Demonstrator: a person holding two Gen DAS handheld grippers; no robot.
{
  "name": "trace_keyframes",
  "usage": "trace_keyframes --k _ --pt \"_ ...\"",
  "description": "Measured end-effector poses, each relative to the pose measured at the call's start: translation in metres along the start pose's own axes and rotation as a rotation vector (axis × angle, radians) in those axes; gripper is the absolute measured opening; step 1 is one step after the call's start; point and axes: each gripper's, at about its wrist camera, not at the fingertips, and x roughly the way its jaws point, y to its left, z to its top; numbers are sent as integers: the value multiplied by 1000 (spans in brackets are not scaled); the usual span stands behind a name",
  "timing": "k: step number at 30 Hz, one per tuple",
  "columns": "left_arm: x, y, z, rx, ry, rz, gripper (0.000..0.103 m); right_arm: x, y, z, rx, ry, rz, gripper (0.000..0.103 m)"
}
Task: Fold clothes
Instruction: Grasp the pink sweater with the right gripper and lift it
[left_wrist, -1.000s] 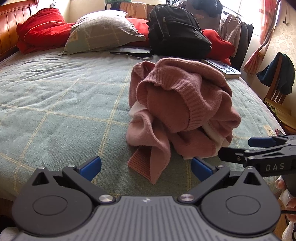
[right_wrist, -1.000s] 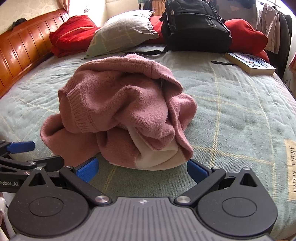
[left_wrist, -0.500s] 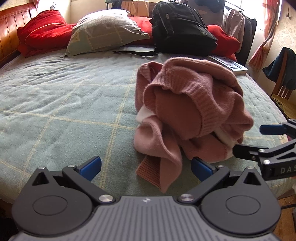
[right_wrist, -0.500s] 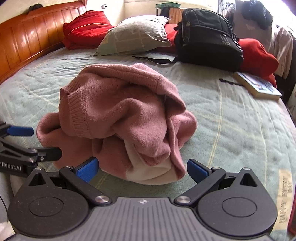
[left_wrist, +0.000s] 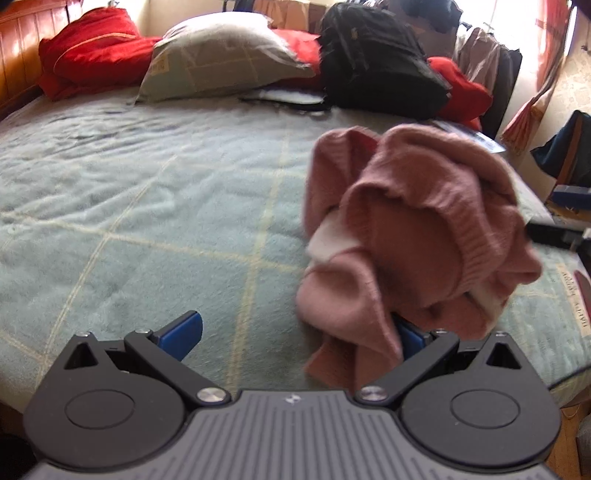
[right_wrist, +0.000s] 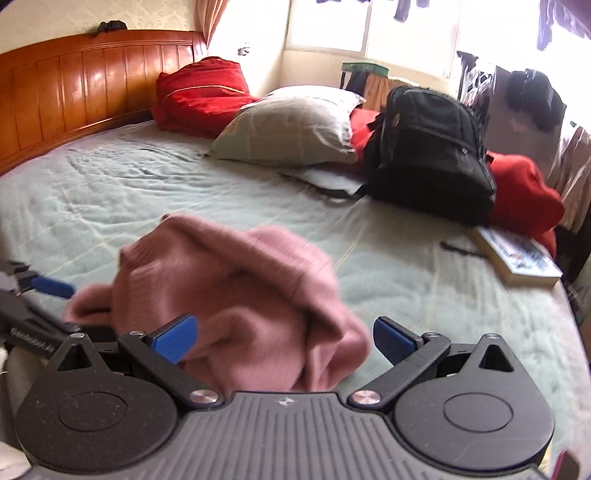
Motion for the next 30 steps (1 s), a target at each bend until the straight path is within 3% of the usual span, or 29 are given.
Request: trace_keyframes --k 5,13,17,22,24,30 --pt "3 15 -4 8 4 15 102 11 -2 15 -36 9 -7 97" --pt "0 12 6 54 -17 -22 102 34 8 29 -125 46 -14 72" --pt "0 7 15 82 -36 -35 102 45 10 34 -163 55 1 66" --pt "6 2 19 126 -56 -60 102 60 8 37 -199 80 18 32" --pt "9 -3 20 161 -50 -52 102 59 -2 39 -197 74 -13 23" --pt "15 -12 28 186 -32 -55 102 58 -56 39 -98 79 -137 19"
